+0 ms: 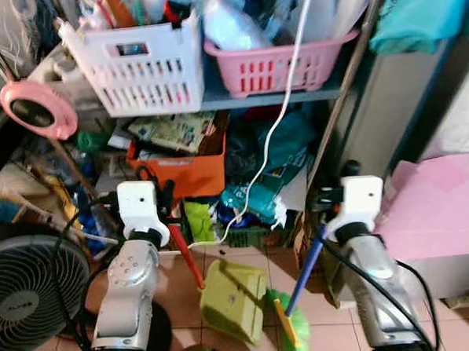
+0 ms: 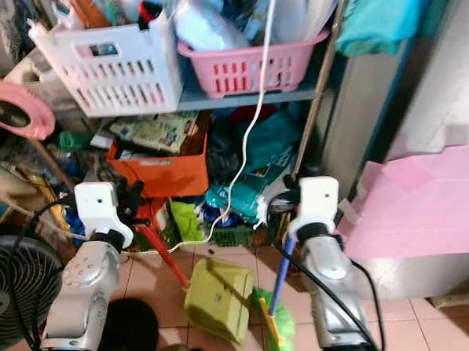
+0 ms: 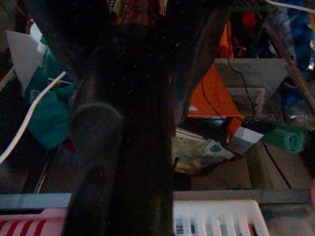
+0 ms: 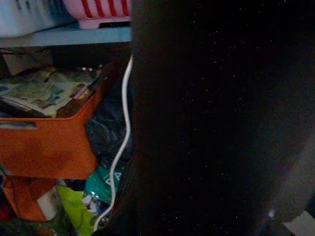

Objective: Sweep floor

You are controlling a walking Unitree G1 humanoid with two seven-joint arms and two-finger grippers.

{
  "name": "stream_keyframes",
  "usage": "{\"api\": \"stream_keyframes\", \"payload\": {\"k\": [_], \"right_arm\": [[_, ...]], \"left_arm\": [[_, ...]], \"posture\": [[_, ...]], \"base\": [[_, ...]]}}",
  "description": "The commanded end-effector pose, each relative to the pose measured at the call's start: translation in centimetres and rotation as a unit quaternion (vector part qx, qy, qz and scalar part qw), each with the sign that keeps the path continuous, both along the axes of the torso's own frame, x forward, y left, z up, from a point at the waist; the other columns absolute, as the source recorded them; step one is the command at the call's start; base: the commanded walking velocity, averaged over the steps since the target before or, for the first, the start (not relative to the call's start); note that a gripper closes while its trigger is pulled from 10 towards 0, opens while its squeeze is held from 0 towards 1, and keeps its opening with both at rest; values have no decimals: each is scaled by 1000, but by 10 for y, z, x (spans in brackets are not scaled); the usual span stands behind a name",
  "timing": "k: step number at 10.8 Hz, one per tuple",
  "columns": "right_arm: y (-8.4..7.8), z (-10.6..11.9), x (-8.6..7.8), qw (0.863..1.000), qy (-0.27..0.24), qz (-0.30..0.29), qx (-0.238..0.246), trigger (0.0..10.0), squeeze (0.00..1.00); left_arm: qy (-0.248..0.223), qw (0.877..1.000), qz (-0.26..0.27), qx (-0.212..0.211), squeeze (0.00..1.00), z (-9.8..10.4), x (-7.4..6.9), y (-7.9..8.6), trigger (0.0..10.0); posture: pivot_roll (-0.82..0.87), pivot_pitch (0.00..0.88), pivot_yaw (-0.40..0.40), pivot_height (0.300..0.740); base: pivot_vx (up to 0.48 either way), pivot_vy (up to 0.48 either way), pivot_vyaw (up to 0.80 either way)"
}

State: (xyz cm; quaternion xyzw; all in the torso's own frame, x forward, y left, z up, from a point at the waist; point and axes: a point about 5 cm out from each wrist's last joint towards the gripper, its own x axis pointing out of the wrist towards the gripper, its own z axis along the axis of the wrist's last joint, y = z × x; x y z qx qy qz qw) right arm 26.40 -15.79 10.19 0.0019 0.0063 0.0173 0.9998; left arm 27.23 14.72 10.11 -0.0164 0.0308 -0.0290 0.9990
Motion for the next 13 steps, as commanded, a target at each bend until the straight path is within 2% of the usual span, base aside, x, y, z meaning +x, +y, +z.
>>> {"api": "stream_keyframes", "payload": {"k": [1, 2, 5, 6, 9, 13], "right_arm": [[-5, 4, -2, 1000, -5, -11, -9, 10000, 0], [-10, 0, -2, 999, 7, -36, -39, 10000, 0], [-6, 3, -1, 999, -15, -31, -18, 10000, 0], [-6, 4, 0, 999, -17, -33, -26, 10000, 0], [-10, 6, 2, 999, -21, -40, -17, 10000, 0], [-9, 5, 2, 999, -20, -40, -21, 10000, 0]], "left_arm": [[-1, 1000, 10, 11, 0, 1, 1, 5, 10000], [4, 1000, 14, 5, 0, -2, -2, 5, 10000], [8, 1000, 5, -12, 0, -3, -3, -3, 10000], [0, 1000, 0, 1, 0, -1, -2, -5, 10000], [-3, 1000, -8, -4, 0, 2, 0, -8, 10000], [-4, 1000, -16, -4, 0, 3, 1, -11, 10000]], "posture": [[-51, 0, 74, 740], [-51, 0, 73, 740], [-50, 0, 77, 740], [-51, 0, 80, 740], [-53, 0, 78, 740], [-55, 0, 81, 740]], "base": [[0, 0, 0], [0, 0, 0], [0, 0, 0], [0, 0, 0], [0, 0, 0], [-366, 0, 0]]}}
